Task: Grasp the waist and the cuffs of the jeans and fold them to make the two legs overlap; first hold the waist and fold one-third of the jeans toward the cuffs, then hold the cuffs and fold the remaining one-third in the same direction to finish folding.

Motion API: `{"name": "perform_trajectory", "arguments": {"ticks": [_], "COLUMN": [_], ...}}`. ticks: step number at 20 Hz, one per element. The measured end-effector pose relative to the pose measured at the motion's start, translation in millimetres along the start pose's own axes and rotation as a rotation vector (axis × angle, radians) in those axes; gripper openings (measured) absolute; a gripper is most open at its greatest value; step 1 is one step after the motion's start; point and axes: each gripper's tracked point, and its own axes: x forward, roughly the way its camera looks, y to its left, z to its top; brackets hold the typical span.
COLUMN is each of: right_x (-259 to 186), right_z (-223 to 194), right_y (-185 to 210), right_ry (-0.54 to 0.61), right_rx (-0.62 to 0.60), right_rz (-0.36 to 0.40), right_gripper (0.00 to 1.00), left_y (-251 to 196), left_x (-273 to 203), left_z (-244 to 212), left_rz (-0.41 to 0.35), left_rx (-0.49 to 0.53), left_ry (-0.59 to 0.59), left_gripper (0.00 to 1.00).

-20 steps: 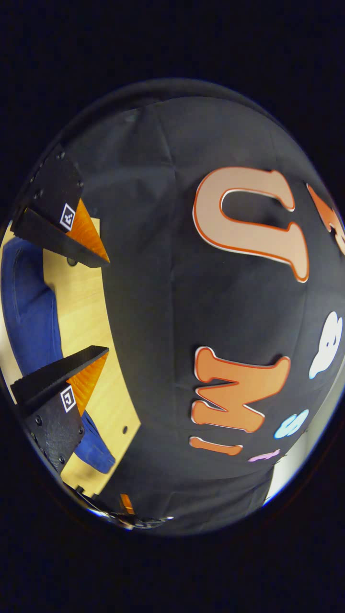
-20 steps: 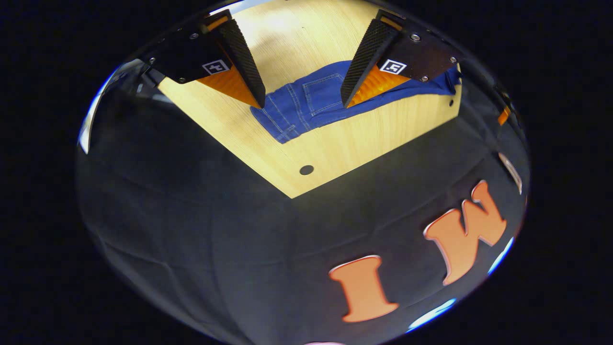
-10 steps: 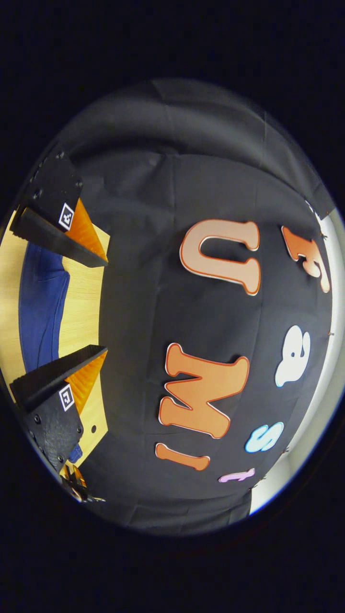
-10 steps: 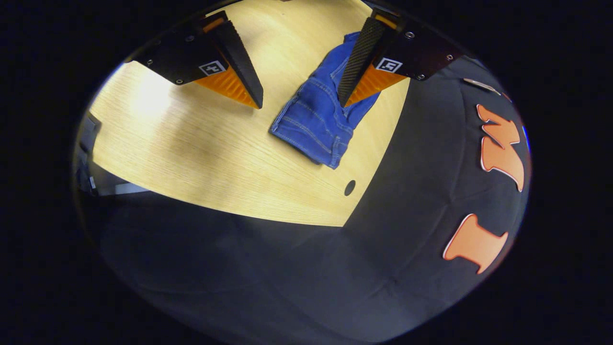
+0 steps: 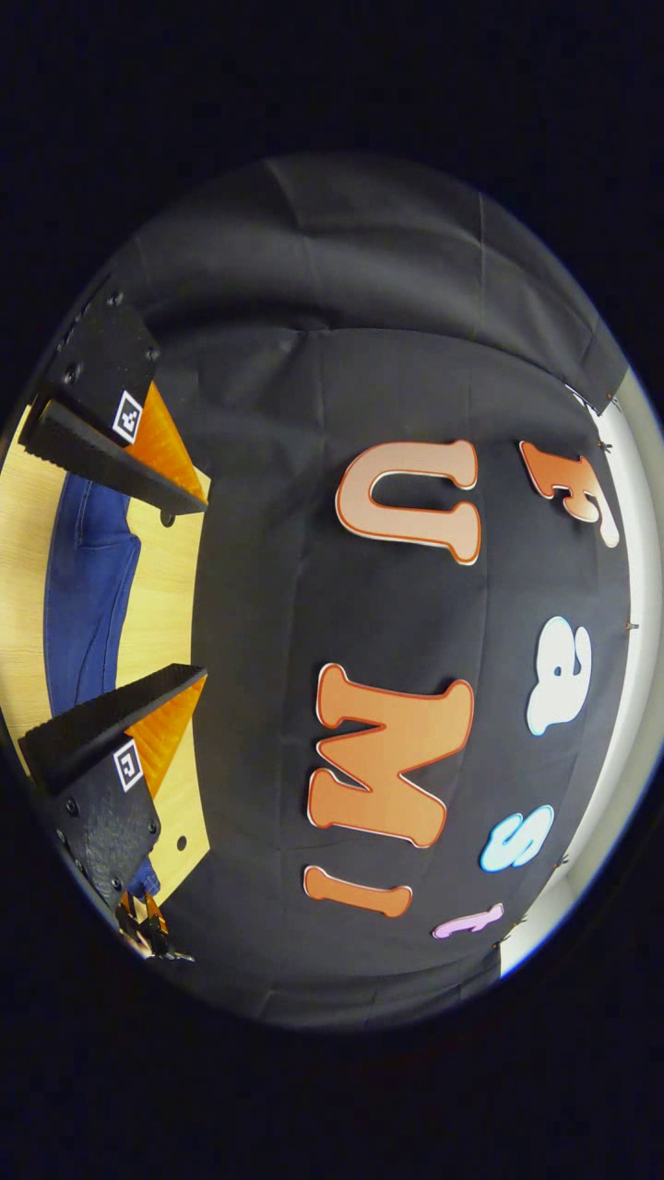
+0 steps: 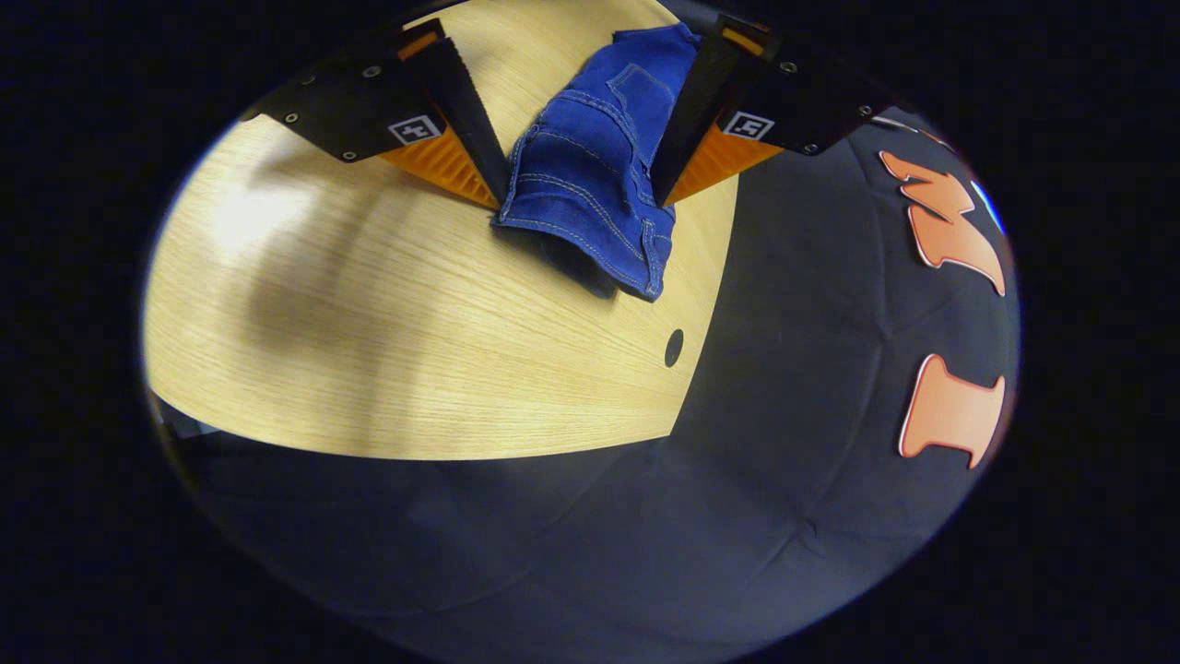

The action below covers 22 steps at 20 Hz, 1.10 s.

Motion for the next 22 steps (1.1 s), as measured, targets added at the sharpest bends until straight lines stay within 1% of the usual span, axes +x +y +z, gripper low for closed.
{"name": "perform_trajectory", "arguments": {"ticks": [1, 2, 3, 4, 5, 7, 8, 9, 11, 13, 15, 16, 19, 21, 22], "right_x": [11.5, 22.8, 29.0, 34.1, 38.9, 36.3, 29.2, 19.7, 5.4, -11.1, -25.4, -34.6, -58.7, -78.2, -84.9], "right_z": [4.2, 6.1, 7.4, 7.9, 6.6, 8.1, 7.9, 12.7, 17.2, 16.0, 14.0, 6.0, -16.7, -31.8, -48.3], "right_y": [0.1, -0.4, 5.5, 3.7, -1.7, 5.1, 5.7, 17.0, 40.7, 65.4, 93.0, 117.4, 169.2, 196.9, 215.4], "right_ry": [-0.015, -0.023, -0.027, -0.031, -0.035, -0.065, -0.064, -0.091, -0.133, -0.163, -0.195, -0.216, -0.251, -0.268, -0.27], "right_rx": [0.031, 0.07, 0.097, 0.108, 0.089, 0.028, 0.031, 0.066, 0.04, -0.034, -0.124, -0.19, -0.296, -0.366, -0.4], "right_rz": [-0.023, -0.054, -0.059, -0.074, -0.098, -0.087, -0.102, -0.114, -0.052, -0.018, 0.007, 0.025, 0.088, 0.114, 0.129], "right_gripper": [0.82, 0.73, 0.66, 0.57, 0.52, 0.17, 0.17, 0.0, 0.0, 0.0, 0.0, 0.0, 0.0, 0.0, 0.0], "left_y": [1.3, 2.2, 3.9, 6.4, 10.8, 15.4, 18.3, 24.9, 28.1, 29.5, 36.9, 41.2, 51.0, 55.8, 58.0], "left_x": [-0.3, -1.0, -1.3, -2.6, -3.7, -6.1, -9.6, -11.6, -11.8, -13.2, -12.1, -12.4, -13.1, -9.6, -12.1], "left_z": [0.8, 1.6, 1.7, 1.2, 0.8, 0.5, 0.2, 0.7, 2.6, 3.3, 3.0, 1.9, 1.7, 1.1, -2.0], "left_rz": [0.01, 0.013, 0.02, 0.03, 0.044, 0.059, 0.062, 0.073, 0.07, 0.057, 0.053, 0.043, 0.024, 0.007, -0.001], "left_rx": [-0.003, -0.009, -0.009, -0.009, -0.008, -0.017, -0.021, -0.022, -0.055, -0.086, -0.085, -0.087, -0.104, -0.121, -0.131], "left_ry": [-0.001, -0.005, -0.005, -0.002, 0.0, 0.004, 0.01, 0.004, -0.008, -0.013, -0.019, -0.017, -0.025, -0.025, -0.012], "left_gripper": [1.0, 1.0, 1.0, 1.0, 1.0, 1.0, 1.0, 1.0, 1.0, 1.0, 1.0, 1.0, 1.0, 1.0, 1.0]}}
